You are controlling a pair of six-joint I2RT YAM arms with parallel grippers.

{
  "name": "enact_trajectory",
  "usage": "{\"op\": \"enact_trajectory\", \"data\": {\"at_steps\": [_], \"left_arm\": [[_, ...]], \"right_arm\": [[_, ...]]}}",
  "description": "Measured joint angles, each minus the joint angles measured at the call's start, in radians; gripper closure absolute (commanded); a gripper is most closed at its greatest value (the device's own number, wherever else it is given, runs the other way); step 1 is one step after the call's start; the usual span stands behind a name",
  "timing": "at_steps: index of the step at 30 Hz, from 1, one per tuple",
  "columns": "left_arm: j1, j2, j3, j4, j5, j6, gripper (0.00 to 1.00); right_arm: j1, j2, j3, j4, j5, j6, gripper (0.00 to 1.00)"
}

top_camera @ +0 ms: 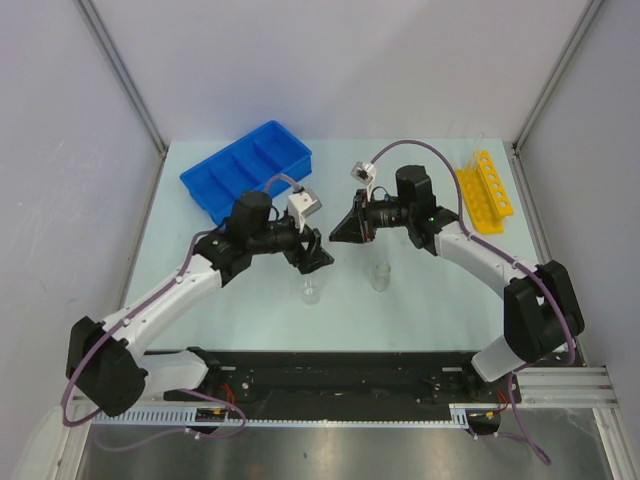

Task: Organize the chemistry lab equipment

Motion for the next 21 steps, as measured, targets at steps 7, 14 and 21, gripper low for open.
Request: {"op": "enact_trajectory", "data": {"at_steps": [7, 14, 21], "left_arm": [[0.128, -0.210, -0.050, 0.067, -0.032, -0.023, 0.00], [0.210, -0.436, -0.185, 0.095, -0.179, -0.019, 0.00], [0.212, -0.401, -0.233, 0.032, -0.242, -0.010, 0.00]], "right_arm": [[-0.076, -0.034, 0.000, -0.041, 0.036, -0.048, 0.84], [-0.219, -0.064, 0.003, -0.086, 0.154, -0.160, 0.82], [-0.338, -0.022, 0.030, -0.097, 0.297, -0.223, 0.82]]}}
